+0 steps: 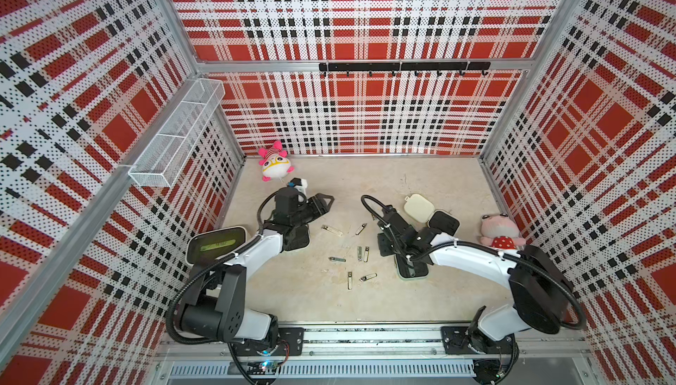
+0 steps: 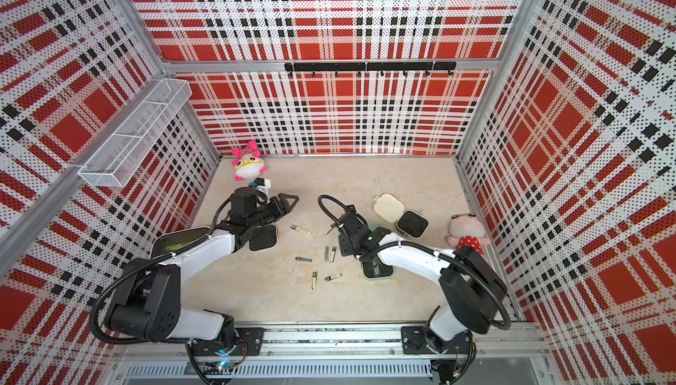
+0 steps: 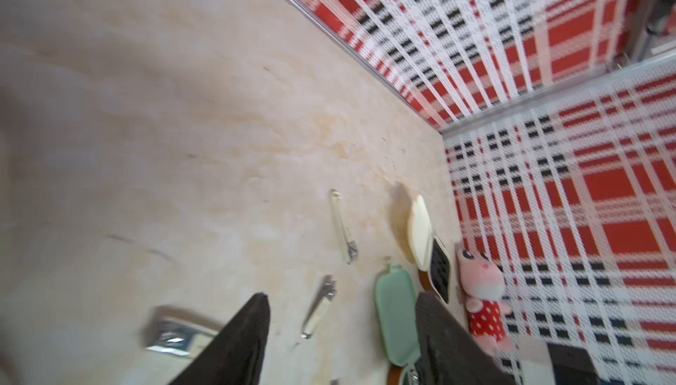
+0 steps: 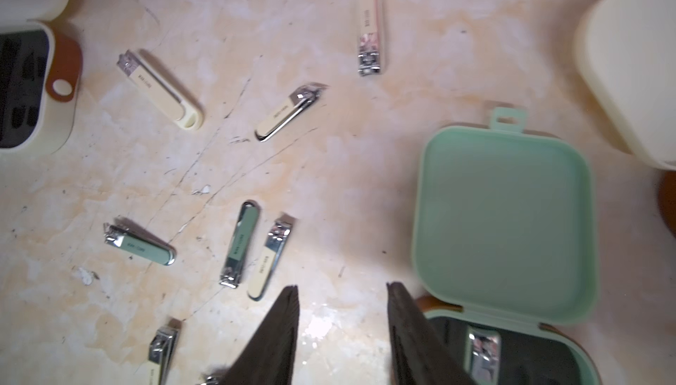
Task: Organize nail clipper sets
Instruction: Place the nail clipper in the storage box, then pick up the nail clipper from the center of the board.
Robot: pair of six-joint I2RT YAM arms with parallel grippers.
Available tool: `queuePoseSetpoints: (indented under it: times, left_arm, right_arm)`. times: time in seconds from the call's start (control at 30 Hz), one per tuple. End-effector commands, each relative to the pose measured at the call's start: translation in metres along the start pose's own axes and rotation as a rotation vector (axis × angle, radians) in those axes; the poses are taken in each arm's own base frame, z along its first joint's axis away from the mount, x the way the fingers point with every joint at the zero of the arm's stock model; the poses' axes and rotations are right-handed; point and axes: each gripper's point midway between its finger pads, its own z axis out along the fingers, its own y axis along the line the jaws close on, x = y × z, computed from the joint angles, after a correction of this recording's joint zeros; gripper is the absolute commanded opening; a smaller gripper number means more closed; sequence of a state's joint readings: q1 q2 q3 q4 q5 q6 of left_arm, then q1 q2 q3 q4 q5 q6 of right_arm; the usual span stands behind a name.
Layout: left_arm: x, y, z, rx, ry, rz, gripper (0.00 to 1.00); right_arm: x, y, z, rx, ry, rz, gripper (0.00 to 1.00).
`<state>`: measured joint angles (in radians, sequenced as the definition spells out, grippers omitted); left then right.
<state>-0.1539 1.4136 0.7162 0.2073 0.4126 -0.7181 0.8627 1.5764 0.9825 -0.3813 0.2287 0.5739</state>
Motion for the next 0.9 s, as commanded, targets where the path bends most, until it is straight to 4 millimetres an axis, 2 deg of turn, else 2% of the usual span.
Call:
queuePoseSetpoints:
  times: [0.0,0.2,0.37,0.57,0.87]
  left_arm:
    - [-0.009,0.035,-0.022,-0.062,-0.025,-0.037,0.68]
    - [-0.035,0.068,-0.060,-0.060,-0.136,-0.142,0.69]
    - [-0.047,0.081,-0.081,-0.065,-0.196,-0.178,0.70]
    - [-0.050,0.088,-0.091,-0.064,-0.212,-0.198,0.70]
    - [-0.050,0.088,-0.090,-0.059,-0.209,-0.198,0.71]
  right_arm:
    - [0.000,0.030,0.012,-0.029,0.039,-0.129,0.47]
    - [-0.007,0.101,0.032,-0.164,0.063,-0.320,0.58]
    - [-0.001,0.136,0.046,-0.224,0.103,-0.431,0.62]
    - [0.010,0.151,0.059,-0.242,0.144,-0.502,0.68]
    - [0.027,0.148,0.073,-0.228,0.195,-0.532,0.68]
